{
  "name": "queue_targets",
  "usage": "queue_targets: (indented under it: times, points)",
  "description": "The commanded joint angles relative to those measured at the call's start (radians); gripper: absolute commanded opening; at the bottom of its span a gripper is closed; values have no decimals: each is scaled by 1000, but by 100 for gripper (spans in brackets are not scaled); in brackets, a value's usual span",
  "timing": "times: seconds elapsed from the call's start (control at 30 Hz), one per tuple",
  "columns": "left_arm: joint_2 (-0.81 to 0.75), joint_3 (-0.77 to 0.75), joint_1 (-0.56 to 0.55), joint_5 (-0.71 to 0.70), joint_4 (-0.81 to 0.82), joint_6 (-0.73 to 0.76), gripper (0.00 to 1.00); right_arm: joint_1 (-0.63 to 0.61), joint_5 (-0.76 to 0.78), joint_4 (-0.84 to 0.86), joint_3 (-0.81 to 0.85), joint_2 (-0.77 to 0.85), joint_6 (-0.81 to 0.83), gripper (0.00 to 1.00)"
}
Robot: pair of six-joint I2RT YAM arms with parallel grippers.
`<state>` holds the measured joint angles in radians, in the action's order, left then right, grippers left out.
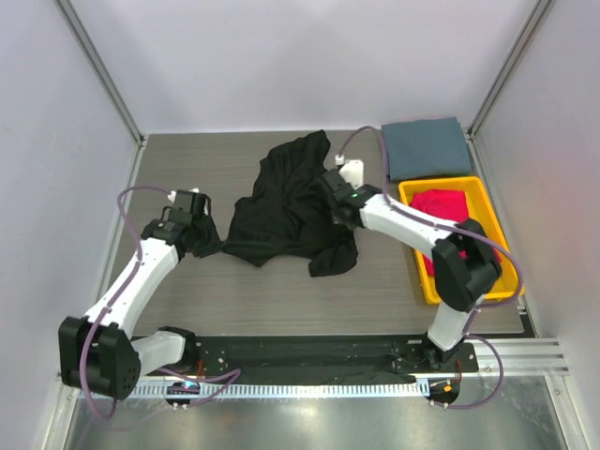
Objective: Fold and stack the t-shirts
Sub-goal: Flatten the tshirt out
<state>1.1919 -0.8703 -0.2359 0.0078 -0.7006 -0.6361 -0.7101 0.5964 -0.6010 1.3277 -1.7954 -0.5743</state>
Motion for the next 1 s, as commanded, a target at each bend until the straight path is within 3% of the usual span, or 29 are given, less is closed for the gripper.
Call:
queue_targets:
  times: [0.0,0.1,0.33,0.6,0.77,0.83,0.97]
  points:
    - [-74,-67,20,-139,-103,56,0,122,37,19,-30,111,43,6]
    - [-106,-108,30,-268,-160,82,0,197,-19,110,-47,119,96,6]
    - [-147,-160,61,-373,-232,122,0,277,-165,257,82,-22,200,6]
    - [-230,-145,133,-454,-238,138,0,311,-328,300,496,-318,238,9]
    - [-222,-131,136,-230,-208,127,0,314,-307,103,831,-462,226,27]
    - [-209,-119,136,-157,-182,122,0,314,-277,6,841,-440,217,36]
    - [-186,-49,136,-14,-113,84,0,311,-299,-55,656,-306,205,41]
